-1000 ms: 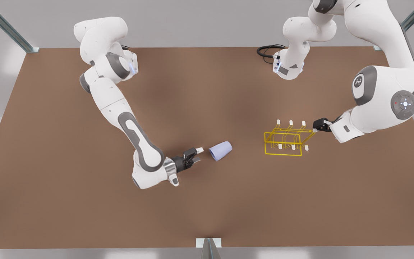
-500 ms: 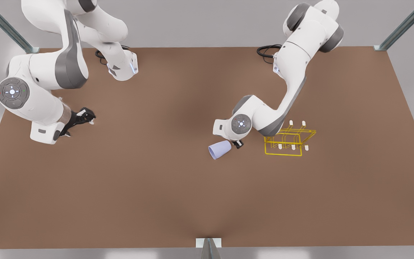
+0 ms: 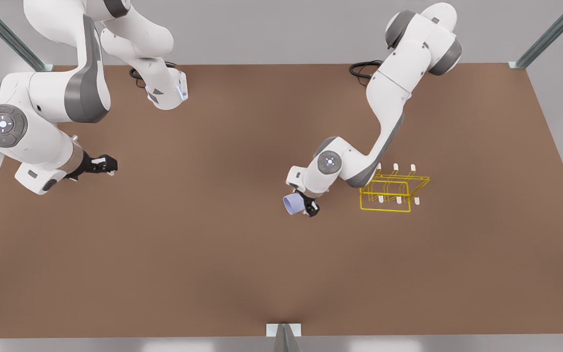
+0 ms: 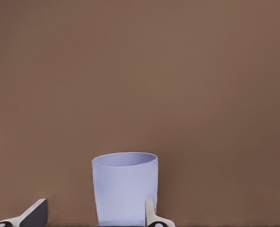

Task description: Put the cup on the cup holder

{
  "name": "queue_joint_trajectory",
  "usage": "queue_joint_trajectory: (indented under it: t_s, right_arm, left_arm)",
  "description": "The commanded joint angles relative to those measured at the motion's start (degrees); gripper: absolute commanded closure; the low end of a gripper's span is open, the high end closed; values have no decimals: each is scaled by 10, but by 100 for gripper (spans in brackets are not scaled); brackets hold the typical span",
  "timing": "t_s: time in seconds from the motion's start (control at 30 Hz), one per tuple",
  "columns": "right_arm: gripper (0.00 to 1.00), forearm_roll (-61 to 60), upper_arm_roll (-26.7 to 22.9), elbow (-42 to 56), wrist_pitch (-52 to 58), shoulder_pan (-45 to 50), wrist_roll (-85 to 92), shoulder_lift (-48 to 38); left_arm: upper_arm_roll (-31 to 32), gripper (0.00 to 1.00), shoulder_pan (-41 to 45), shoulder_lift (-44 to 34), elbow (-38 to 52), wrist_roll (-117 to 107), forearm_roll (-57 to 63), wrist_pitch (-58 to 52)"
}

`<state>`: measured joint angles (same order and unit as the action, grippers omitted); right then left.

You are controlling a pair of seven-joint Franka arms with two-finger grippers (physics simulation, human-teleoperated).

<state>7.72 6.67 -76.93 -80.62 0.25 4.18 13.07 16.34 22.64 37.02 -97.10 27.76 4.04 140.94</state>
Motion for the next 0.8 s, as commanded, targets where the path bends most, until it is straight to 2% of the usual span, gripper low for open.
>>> queue_joint_trajectory:
  t_s: [0.0,0.77]
  right_arm:
    - [0,-1,0,0,1,1,-134,-1]
    - [0,0,1,0,1,3,-134,-1]
  left_arm:
    - [-10,0,1,-1,-5,70,4,31]
    - [-11,0,28,23,-28,-44,0,31]
